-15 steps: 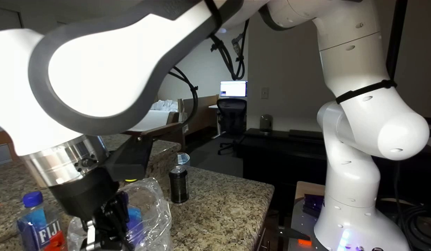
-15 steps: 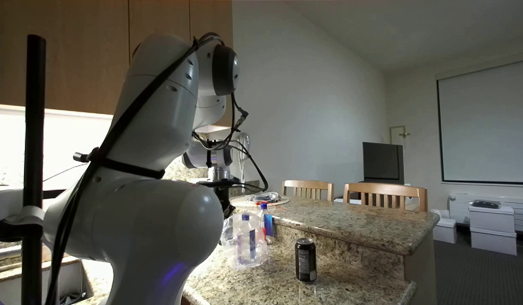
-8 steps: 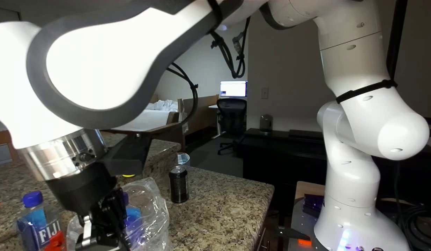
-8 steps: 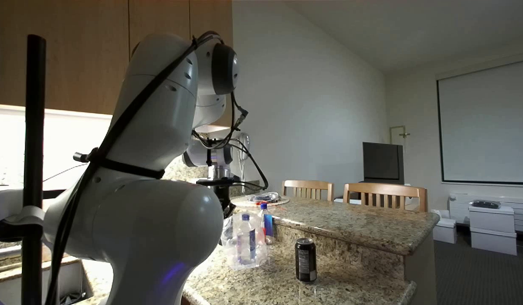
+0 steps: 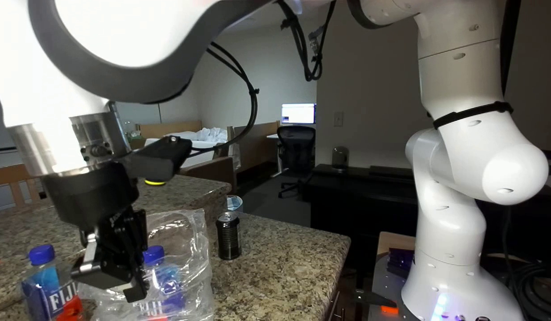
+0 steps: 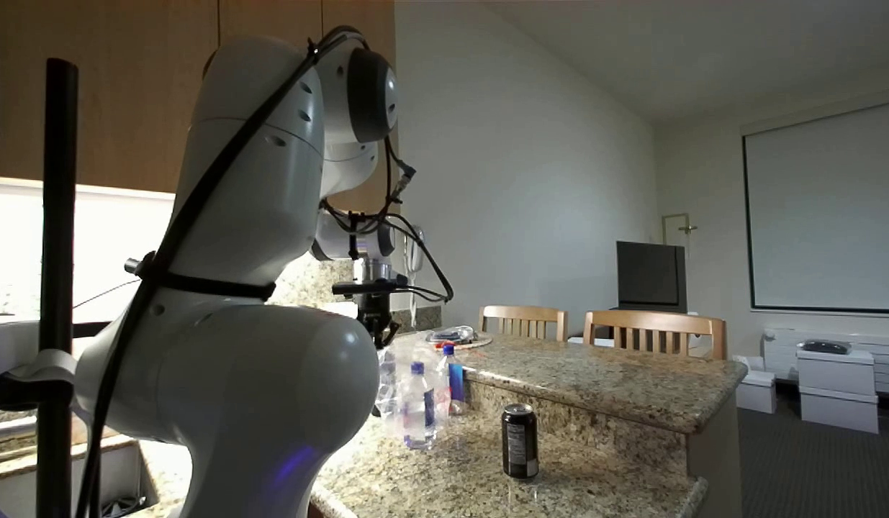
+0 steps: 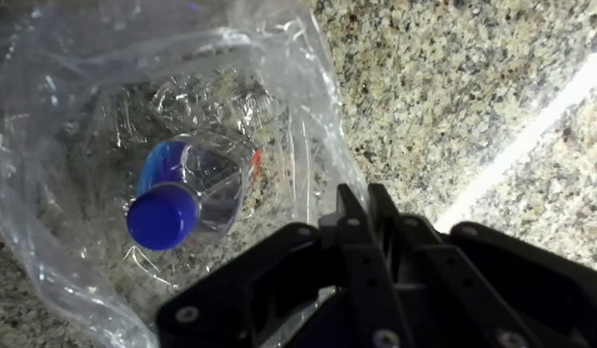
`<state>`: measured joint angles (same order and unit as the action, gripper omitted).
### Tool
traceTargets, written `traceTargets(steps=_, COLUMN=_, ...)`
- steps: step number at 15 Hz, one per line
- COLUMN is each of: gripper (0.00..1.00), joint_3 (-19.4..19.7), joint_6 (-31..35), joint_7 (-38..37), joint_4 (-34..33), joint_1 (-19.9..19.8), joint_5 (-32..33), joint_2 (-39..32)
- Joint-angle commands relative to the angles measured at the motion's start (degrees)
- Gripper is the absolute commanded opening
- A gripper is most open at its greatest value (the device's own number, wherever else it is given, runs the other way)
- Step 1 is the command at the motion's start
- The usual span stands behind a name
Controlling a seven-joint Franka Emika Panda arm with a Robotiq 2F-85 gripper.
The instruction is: Put the plastic over the black can
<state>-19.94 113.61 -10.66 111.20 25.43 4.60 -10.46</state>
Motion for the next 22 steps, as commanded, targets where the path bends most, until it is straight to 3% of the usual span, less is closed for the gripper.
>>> traceTargets(steps=1, gripper=0.12, joint_3=-0.3, joint_6=-0.5, joint_7=1.5, joint_4=1.2, joint_1=-1.2, joint_5=-2.6, joint_2=3.2)
traceTargets(steps=14, gripper=0.11, joint_3=0.6, joint_6=-4.6, joint_7=-2.7, joint_4=-6.7, joint_1=-2.4, joint_5=1.7, joint_2=8.9)
traceTargets(steps=22, gripper=0.11, joint_3=3.0, joint_6=-6.0, joint_7=-7.1, joint_4=-8.0, joint_1=-6.0, joint_5=6.0, joint_2=11.0)
